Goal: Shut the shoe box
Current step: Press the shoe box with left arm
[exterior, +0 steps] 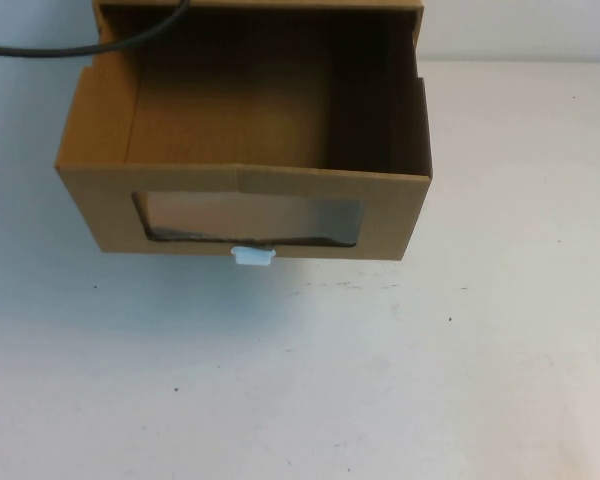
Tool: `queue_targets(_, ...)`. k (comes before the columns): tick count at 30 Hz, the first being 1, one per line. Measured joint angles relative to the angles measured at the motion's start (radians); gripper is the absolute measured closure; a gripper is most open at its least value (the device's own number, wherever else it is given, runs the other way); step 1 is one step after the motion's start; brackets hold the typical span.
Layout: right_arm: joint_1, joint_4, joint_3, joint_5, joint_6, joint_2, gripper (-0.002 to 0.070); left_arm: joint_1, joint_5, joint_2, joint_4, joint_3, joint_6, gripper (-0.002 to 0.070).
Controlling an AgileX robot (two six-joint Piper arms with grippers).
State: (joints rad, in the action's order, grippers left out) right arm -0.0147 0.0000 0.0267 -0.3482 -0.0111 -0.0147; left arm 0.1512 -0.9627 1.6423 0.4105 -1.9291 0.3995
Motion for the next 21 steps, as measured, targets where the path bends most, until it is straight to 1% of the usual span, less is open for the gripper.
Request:
queue_targets(5, 0.0, 0.0, 0.0, 0.0, 0.0, 0.0, 0.0687, 0.0, -0.113, 0.239, 0.039, -0.231, 0.022, 0.0677)
queue_targets(9, 0.0, 0.0, 0.0, 0.0, 0.0, 0.0, 0.0687, 0.016, -0.15, 0.349, 0.043, -0.338, 0.031, 0.0677)
queue_targets(13, 0.0, 0.0, 0.0, 0.0, 0.0, 0.0, 0.0687, 0.036, -0.148, 0.381, 0.052, -0.356, 0.051, 0.0677)
queue_targets(21, 0.0, 0.019, 0.0, 0.011, 0.001, 0.0, 0.0687, 0.038, -0.148, 0.383, 0.065, -0.359, 0.07, 0.0677)
